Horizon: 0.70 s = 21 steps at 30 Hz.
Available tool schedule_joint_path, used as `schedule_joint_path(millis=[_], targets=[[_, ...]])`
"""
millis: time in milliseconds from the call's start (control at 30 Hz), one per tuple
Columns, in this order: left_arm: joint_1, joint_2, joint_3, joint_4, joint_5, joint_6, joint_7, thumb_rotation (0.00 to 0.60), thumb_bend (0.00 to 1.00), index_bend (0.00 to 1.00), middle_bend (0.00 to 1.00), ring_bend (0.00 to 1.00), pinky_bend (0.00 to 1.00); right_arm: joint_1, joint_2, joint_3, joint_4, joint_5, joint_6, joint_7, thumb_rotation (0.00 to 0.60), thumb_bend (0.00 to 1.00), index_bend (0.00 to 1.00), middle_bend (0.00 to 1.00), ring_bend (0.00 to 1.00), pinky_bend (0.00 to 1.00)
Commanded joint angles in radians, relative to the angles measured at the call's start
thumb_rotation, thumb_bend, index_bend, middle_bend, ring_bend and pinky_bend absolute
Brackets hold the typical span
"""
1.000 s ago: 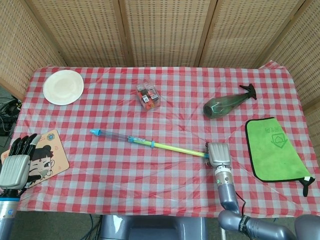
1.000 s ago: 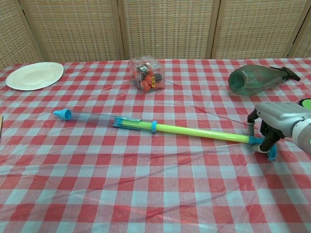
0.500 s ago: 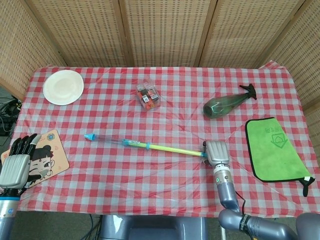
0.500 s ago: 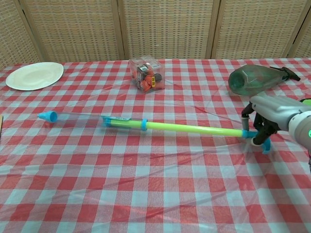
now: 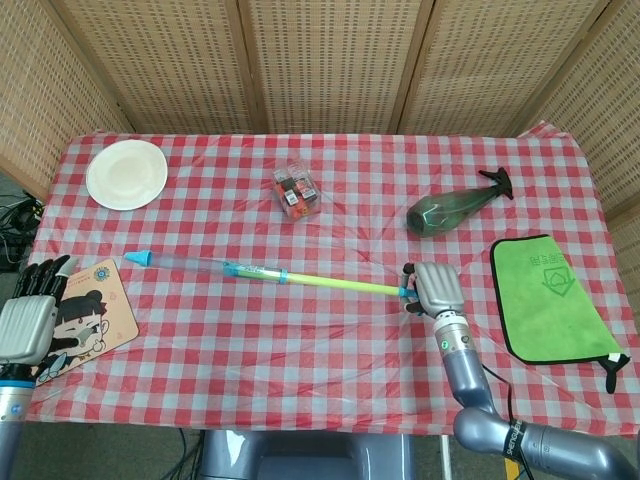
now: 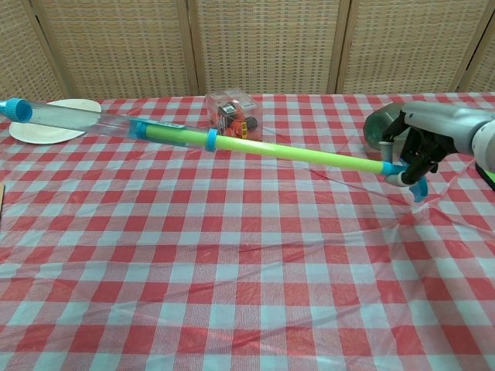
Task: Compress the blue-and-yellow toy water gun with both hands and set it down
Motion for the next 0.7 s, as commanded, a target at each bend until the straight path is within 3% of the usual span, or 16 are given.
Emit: schedule_joint_path(millis=[33,333,433,500,567,700], targets=[[-0.038,0.047,-0.038,-0.061,-0.031,-0.028,0.050,0.600,0.11,0.00,0.00,0.00,0.00,0.018,0.018,0.009,-0.011,0.022,0.002,-0.011,0.600,0.58,0.81,1.00,1.00,0.63],[-0.149,0.119,-0.138,-0.160,-0.138,-0.117,0.132,0.600,0.12,0.00,0.00,0.00,0.00,0.063,0.050,0.026,0.006,0.078,-0.020,-0.015,0.600,0.58,0.82,1.00,1.00,0.63],[-0.211,0.119,-0.172,-0.147,-0.208,-0.171,0.187,0.600,0.12,0.01,0.03,0.02,0.01,0.081,0.056,0.031,0.025,0.105,-0.039,-0.008,0.600,0.59,0.82,1.00,1.00,0.63],[-0.281,0.101,-0.199,-0.104,-0.277,-0.235,0.233,0.600,0.12,0.03,0.11,0.11,0.08,0.100,0.061,0.042,0.053,0.132,-0.062,0.003,0.600,0.59,0.83,1.00,1.00,0.63],[-0.318,0.088,-0.207,-0.082,-0.327,-0.270,0.259,0.600,0.12,0.04,0.15,0.17,0.15,0.112,0.065,0.048,0.071,0.147,-0.082,0.020,0.600,0.59,0.84,1.00,1.00,0.64],[-0.384,0.067,-0.209,-0.032,-0.423,-0.334,0.297,0.600,0.12,0.04,0.17,0.18,0.16,0.128,0.087,0.055,0.099,0.151,-0.126,0.070,0.600,0.59,0.85,1.00,1.00,0.64]])
